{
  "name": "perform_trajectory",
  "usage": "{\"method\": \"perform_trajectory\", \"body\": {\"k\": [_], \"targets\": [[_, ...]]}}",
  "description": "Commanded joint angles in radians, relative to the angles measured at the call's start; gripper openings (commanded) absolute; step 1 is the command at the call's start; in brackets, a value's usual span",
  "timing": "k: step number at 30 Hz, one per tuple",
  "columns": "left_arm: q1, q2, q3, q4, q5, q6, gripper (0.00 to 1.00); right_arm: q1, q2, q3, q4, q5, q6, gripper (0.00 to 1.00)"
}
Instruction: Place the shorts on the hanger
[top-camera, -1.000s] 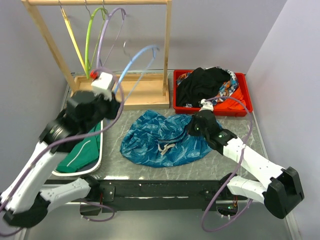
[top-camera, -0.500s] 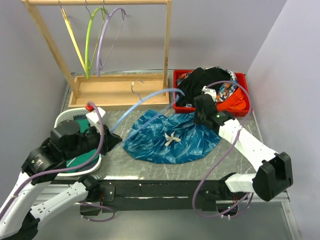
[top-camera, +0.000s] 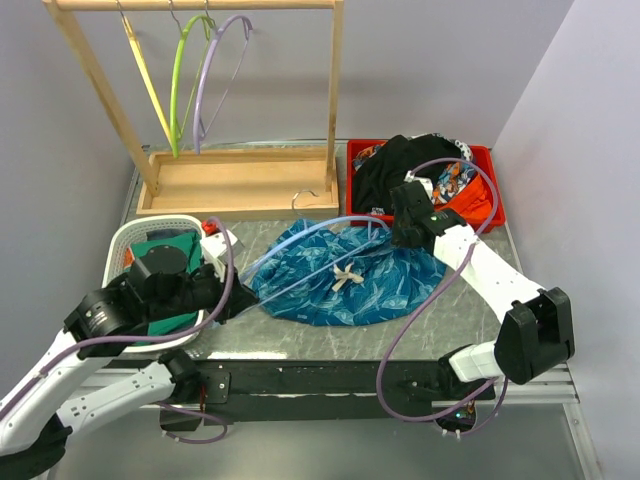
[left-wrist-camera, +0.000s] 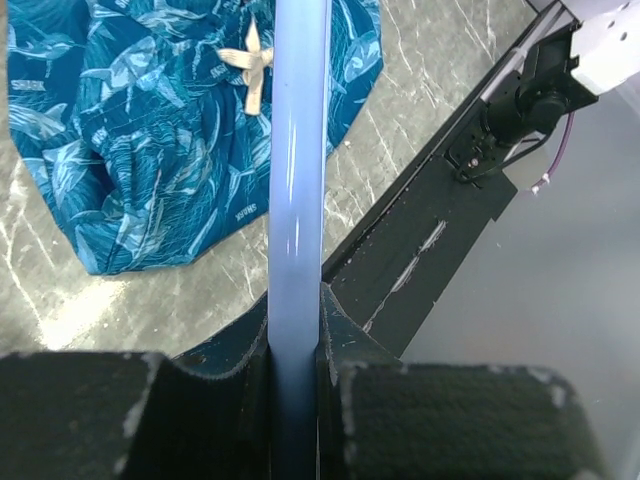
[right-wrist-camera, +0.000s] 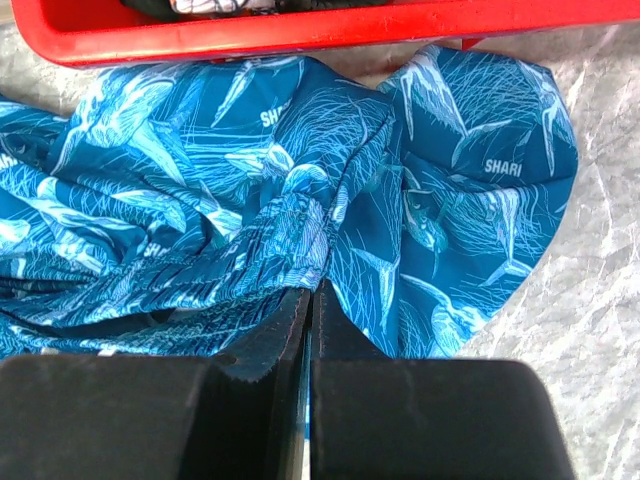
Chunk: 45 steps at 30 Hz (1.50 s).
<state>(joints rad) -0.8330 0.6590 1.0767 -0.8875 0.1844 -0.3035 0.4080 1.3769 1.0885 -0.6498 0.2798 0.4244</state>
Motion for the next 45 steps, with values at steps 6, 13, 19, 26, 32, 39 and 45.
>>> {"method": "perform_trajectory", "body": {"k": [6,13,19,26,32,39,45], "targets": [[-0.048,0.06,-0.021,0.111,-0.046,-0.019,0.01,-0.011,-0.042,0.077,-0.027,0.004,-0.006,0.0],[-0.069,0.1,-0.041,0.14,-0.091,-0.023,0.01,-0.011,-0.062,0.07,-0.031,-0.014,-0.009,0.0],[-0.083,0.128,-0.037,0.177,-0.096,-0.017,0.01,-0.005,-0.11,0.042,-0.033,-0.034,-0.012,0.0],[-0.135,0.162,-0.027,0.191,-0.169,-0.017,0.01,0.057,-0.127,0.111,-0.094,-0.007,-0.038,0.0],[-0.199,0.159,-0.032,0.234,-0.215,-0.009,0.01,0.115,-0.151,0.168,-0.146,0.041,-0.039,0.0],[-0.34,0.159,-0.092,0.373,-0.399,-0.034,0.01,0.164,-0.174,0.275,-0.18,-0.008,-0.024,0.0],[-0.474,0.179,-0.17,0.536,-0.591,-0.054,0.01,0.202,-0.226,0.329,-0.206,-0.019,0.002,0.0]]}}
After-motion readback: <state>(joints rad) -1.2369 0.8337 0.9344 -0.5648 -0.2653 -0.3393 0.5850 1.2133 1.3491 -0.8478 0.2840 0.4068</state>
